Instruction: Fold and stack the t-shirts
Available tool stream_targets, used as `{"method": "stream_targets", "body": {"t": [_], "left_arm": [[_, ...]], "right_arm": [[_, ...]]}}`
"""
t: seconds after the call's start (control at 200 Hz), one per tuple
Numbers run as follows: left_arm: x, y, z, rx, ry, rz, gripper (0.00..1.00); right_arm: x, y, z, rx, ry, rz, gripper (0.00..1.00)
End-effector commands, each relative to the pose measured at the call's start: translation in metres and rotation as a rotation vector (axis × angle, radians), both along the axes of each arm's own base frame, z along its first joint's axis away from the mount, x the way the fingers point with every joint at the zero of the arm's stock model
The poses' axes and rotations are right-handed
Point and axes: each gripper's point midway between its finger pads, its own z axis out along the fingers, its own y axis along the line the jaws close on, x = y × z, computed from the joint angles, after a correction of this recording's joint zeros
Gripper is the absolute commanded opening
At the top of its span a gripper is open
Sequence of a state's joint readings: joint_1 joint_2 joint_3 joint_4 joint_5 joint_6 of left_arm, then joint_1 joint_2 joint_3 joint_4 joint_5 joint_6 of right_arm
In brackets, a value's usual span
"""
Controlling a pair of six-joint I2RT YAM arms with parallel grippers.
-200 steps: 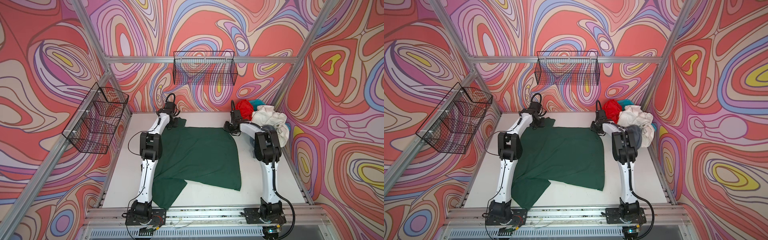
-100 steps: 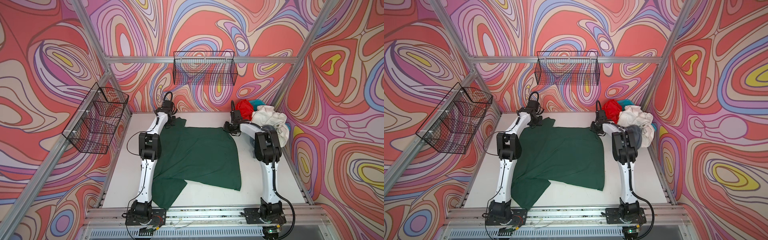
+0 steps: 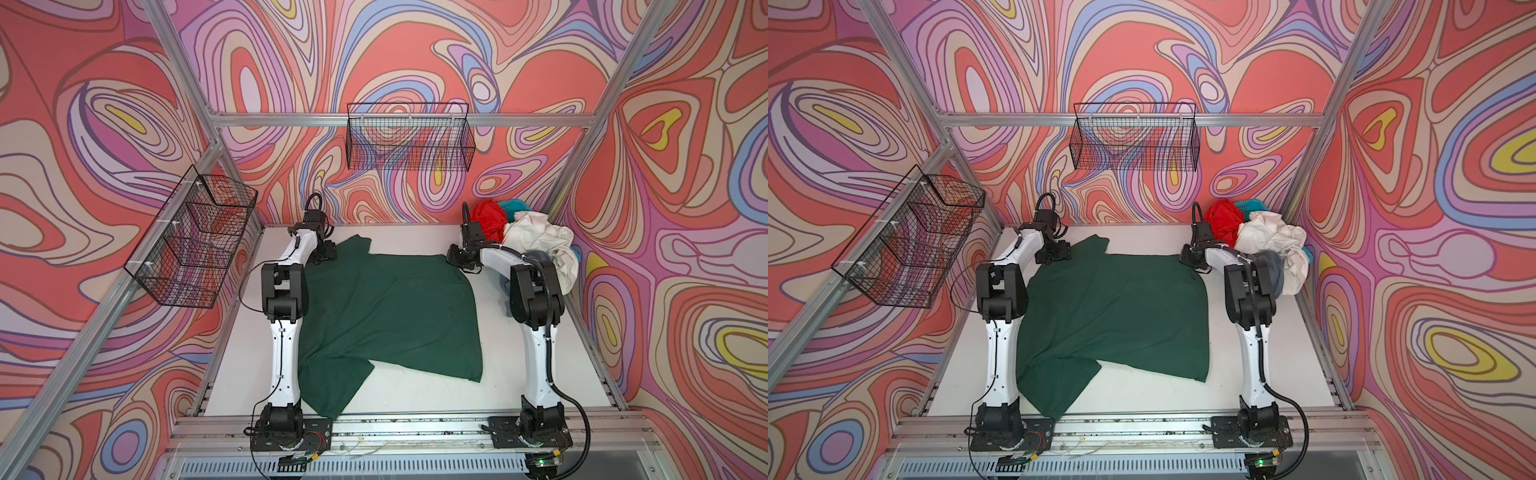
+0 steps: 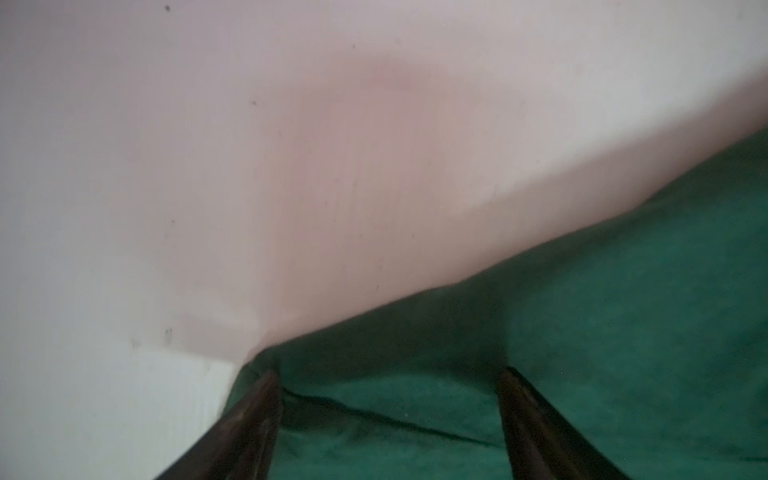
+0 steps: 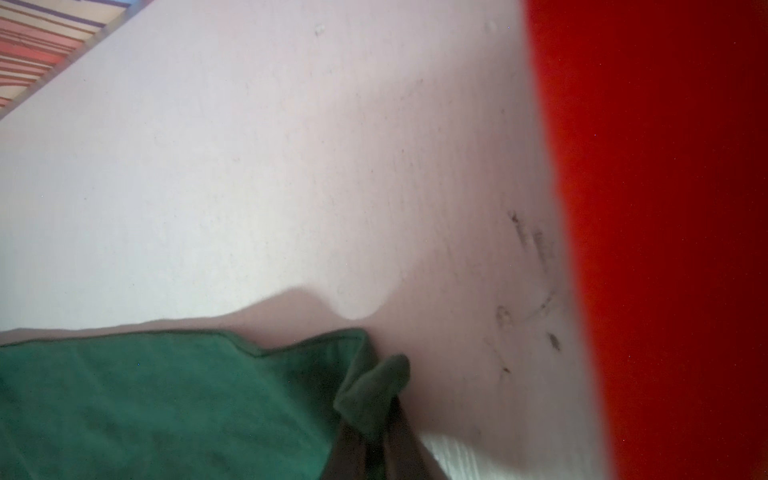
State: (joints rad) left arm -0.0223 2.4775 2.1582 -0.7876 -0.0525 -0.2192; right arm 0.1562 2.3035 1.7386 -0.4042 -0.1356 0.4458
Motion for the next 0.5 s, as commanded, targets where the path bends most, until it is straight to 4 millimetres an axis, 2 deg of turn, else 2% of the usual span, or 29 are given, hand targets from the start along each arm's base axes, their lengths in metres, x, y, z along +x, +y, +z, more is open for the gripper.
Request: {"method": "stream_targets", "body": {"t": [0.0, 0.11, 0.185, 0.411, 0.496], "left_arm": [[-0.006, 0.009, 0.004, 0.055, 0.015, -0.033, 0.85], [-0.009, 0.009, -0.003, 0.060, 0.041, -0.046, 0.84], [-0.010, 0.008, -0.009, 0.054, 0.055, -0.047, 0.77], [-0.012, 0.003, -0.021, 0.028, 0.089, -0.055, 0.38], [-0.010, 0.001, -0.018, 0.014, 0.084, -0.056, 0.16]], "right_arm": [[-0.003, 0.000, 0.016, 0.006, -0.023, 0.006, 0.06], [-0.003, 0.001, 0.015, 0.009, -0.023, 0.010, 0.06], [-0.002, 0.003, 0.014, 0.017, -0.024, 0.014, 0.06], [0.000, 0.007, 0.015, 0.040, -0.029, 0.026, 0.03], [0.000, 0.009, 0.016, 0.048, -0.031, 0.029, 0.00]]}}
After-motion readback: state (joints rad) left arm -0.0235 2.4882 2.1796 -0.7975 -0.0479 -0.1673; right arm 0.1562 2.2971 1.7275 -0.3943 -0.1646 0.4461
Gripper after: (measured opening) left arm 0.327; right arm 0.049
